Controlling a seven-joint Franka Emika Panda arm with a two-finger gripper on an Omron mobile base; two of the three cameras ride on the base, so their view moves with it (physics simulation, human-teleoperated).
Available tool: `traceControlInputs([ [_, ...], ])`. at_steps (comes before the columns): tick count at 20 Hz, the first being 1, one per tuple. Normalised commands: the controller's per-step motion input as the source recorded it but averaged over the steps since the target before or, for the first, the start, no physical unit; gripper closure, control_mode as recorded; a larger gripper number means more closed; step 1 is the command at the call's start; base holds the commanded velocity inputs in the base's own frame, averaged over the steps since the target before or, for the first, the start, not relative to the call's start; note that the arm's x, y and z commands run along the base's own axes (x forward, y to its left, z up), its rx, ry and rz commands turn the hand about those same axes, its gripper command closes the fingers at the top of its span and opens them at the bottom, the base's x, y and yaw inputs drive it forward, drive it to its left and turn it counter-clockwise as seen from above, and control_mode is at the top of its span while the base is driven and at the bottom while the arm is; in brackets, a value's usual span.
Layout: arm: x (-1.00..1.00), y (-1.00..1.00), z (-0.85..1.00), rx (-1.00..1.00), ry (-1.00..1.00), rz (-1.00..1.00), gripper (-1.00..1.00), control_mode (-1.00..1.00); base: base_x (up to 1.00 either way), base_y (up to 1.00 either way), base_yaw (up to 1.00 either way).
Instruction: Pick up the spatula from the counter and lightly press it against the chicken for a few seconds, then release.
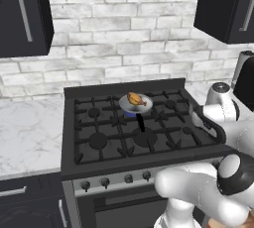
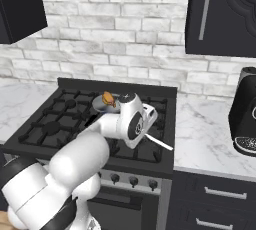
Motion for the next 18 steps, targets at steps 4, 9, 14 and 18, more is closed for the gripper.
traceControlInputs([
  [4,0.03,0.19,0.18,-0.03,0.0,0.06,1.0,-1.0,0.0,0.0,0.0],
  [9,0.09,0.25,0.3,-0.04,0.02,0.04,1.0,-1.0,0.0,0.0,0.0],
  [14,0.17,0.27,0.29,-0.04,0.05,0.02,1.0,-1.0,0.0,0.0,0.0],
  [18,0.32,0.29,0.22,-0.04,0.08,0.0,1.0,-1.0,0.0,0.0,0.0],
])
